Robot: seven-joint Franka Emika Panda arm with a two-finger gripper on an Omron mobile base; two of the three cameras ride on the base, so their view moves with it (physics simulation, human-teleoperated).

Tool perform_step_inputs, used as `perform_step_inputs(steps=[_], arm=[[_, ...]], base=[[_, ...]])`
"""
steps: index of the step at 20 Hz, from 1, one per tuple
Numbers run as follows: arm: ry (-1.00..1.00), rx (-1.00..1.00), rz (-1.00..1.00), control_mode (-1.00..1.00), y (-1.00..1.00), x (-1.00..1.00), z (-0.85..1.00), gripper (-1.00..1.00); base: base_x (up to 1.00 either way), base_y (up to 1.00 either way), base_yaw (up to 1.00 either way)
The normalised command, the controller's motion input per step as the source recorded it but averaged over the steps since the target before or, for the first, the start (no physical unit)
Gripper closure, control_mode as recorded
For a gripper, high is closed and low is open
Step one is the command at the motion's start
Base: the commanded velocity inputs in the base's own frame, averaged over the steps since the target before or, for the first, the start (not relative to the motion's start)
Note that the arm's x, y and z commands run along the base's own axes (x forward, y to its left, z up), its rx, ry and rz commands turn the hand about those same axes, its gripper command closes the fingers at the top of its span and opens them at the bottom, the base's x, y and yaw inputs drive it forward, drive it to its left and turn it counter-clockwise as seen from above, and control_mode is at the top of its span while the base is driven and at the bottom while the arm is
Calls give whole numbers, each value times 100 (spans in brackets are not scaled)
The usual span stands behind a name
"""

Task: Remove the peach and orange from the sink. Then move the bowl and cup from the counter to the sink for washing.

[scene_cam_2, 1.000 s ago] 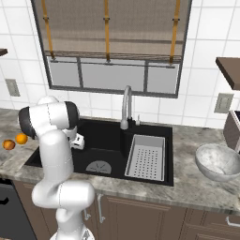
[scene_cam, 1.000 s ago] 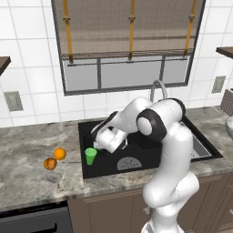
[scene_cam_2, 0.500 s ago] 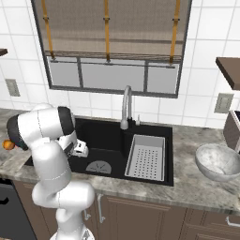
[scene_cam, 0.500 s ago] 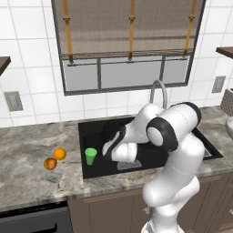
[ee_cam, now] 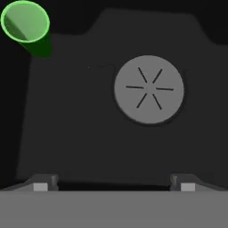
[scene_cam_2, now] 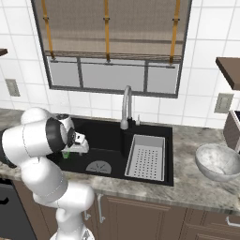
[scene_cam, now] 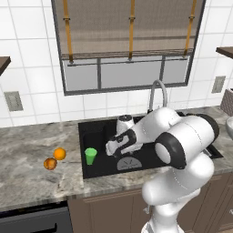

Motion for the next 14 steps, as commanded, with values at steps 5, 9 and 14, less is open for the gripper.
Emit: perform_step_inputs(steps=[5, 9, 14], arm=[[27, -10, 0, -100, -3, -1, 53, -100], [25, -5, 0, -100, -17, -17, 36, -100], [6, 0, 0, -100, -24, -29, 24, -100]], base=[[0, 0, 0], [0, 0, 0], [0, 0, 0]])
